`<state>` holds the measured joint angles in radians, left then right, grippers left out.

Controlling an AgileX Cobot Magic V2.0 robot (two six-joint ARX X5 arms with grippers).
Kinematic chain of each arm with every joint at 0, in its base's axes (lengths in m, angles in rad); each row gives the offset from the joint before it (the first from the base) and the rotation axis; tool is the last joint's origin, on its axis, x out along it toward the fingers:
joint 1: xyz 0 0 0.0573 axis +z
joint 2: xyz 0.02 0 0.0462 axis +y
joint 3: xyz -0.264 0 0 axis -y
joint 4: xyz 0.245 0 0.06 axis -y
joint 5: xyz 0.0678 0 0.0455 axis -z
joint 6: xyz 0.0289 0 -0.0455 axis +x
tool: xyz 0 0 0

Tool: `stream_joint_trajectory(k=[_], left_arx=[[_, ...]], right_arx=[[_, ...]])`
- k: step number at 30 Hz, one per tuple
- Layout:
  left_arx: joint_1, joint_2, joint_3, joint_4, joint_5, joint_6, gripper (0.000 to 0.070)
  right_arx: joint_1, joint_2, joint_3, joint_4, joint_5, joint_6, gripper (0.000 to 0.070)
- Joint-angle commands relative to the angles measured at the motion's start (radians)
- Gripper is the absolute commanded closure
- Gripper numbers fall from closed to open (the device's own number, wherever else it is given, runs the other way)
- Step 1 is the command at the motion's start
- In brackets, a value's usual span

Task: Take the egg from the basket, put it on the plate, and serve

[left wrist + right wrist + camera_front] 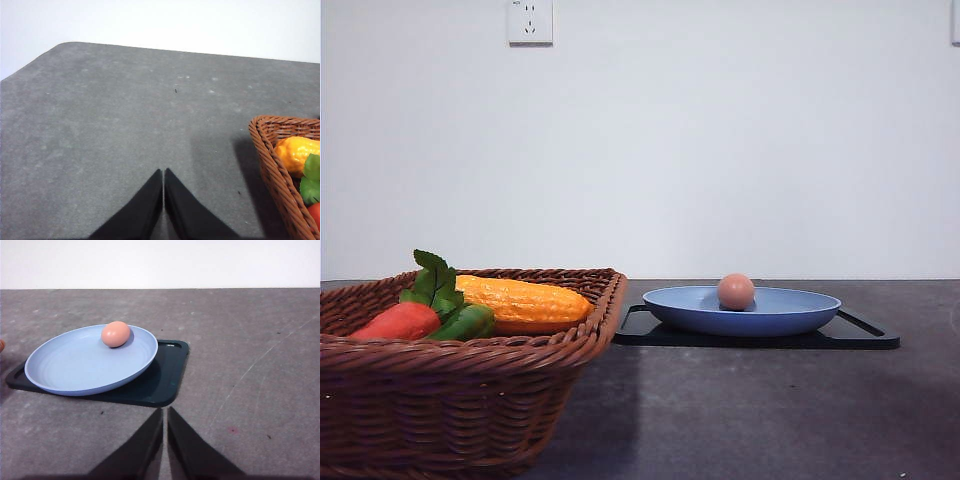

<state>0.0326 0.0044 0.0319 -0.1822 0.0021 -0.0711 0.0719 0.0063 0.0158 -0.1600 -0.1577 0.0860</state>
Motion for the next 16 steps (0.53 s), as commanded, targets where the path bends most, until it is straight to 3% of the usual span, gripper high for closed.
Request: stream_joint_trajectory(k=[1,16], left_arx=[[0.002,-0.002,-0.018,-0.005,0.001,-0.006,0.0700],[0.002,-0.002,-0.018,-0.005,0.001,-0.006,0.0700]], right_arx=[[0.003,-0.003,-0.006,0.002,0.001,0.011,0.0700],[0.003,-0.003,-0.006,0.002,0.001,0.011,0.0700]])
